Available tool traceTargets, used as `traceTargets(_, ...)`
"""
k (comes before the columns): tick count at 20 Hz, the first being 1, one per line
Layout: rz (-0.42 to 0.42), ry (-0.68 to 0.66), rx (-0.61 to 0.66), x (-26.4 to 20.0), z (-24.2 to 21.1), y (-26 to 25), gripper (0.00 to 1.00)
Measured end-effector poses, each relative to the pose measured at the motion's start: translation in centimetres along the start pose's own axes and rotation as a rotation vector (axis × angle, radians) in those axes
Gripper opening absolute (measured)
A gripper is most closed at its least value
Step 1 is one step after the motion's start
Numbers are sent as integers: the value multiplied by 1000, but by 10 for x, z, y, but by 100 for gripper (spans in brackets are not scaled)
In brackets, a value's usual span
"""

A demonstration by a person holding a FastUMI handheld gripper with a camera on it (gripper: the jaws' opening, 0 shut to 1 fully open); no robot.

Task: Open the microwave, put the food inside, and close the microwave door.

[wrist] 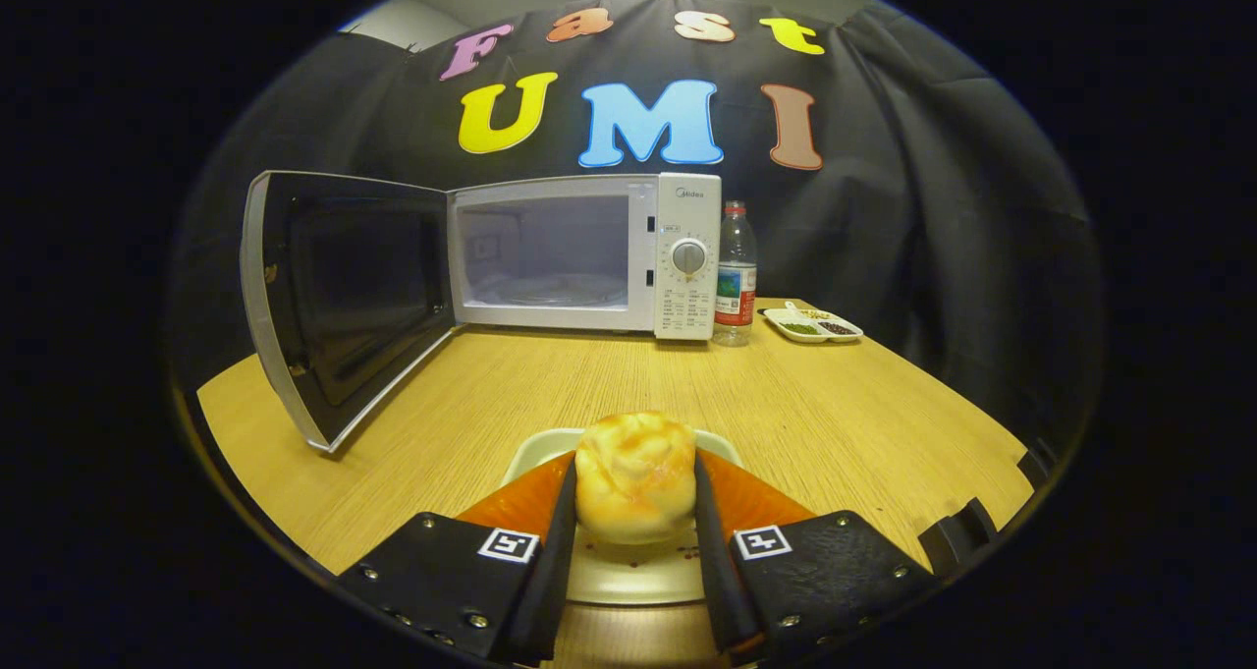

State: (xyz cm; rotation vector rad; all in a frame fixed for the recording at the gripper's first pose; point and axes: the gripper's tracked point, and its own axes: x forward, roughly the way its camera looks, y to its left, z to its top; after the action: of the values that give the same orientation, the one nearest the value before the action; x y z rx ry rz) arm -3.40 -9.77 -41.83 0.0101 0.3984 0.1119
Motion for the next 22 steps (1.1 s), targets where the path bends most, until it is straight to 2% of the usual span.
traceTargets(11, 97, -58, 3, 0, 66, 41, 58)
traceTargets(14, 141, -68, -3, 12, 87, 61, 58)
traceTargets(22, 191, -93, -16, 66, 137, 103, 58)
